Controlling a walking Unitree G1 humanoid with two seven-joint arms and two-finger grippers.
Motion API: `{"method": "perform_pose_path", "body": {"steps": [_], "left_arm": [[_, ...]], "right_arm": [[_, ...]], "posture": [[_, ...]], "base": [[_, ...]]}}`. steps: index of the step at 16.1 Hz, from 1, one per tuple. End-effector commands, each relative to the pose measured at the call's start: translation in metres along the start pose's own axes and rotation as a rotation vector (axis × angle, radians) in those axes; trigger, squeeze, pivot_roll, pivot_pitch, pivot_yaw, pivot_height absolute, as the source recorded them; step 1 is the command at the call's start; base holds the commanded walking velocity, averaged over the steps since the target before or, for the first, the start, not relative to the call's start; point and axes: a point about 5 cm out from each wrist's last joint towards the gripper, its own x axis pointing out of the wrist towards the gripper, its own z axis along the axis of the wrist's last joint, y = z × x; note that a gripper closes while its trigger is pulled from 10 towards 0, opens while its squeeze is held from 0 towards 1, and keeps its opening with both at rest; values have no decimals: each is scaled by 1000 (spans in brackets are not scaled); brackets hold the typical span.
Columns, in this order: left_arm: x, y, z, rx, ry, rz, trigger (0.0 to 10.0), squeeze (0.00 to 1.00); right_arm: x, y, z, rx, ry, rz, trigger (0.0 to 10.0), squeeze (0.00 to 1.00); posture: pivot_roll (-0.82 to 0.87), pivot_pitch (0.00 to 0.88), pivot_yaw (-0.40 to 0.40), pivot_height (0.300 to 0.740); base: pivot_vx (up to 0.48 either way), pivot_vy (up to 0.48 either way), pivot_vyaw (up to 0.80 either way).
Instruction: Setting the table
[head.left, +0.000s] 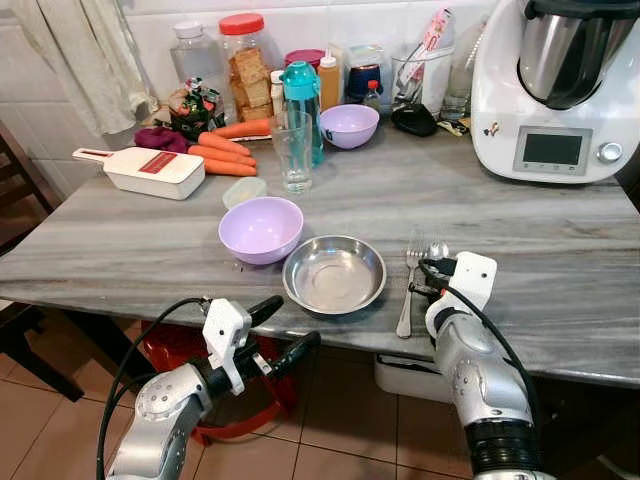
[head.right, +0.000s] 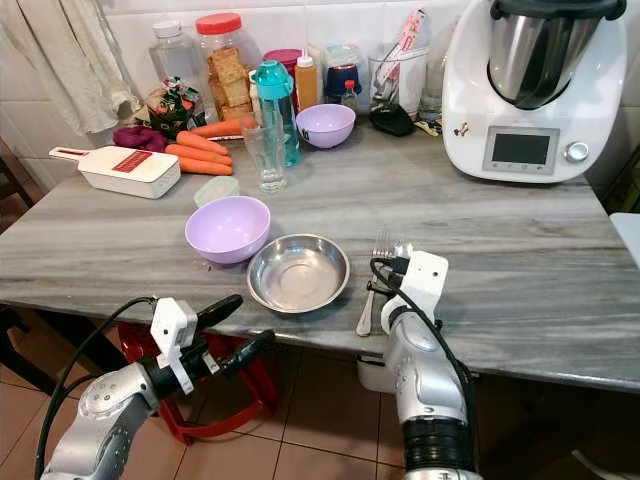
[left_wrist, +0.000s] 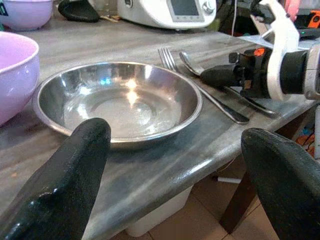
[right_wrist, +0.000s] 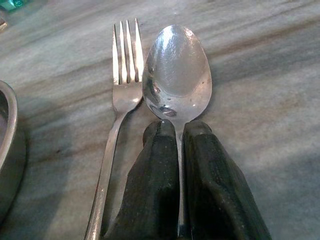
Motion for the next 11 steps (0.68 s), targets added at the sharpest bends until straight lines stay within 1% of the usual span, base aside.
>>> {"method": "perform_pose_path", "body": {"steps": [1, 11], "left_arm": [[-2, -1, 1, 1, 6, -16, 10000, 0], [0, -7, 3, -19, 9, -43, 10000, 0]], "right_arm": [[2, 1, 2, 7, -1, -3, 10000, 0], [9, -9, 1, -24, -11, -29, 10000, 0]], "posture": [[-102, 0, 72, 740], [-102, 0, 71, 740]], "base": [[0, 0, 0], [0, 0, 0]]}}
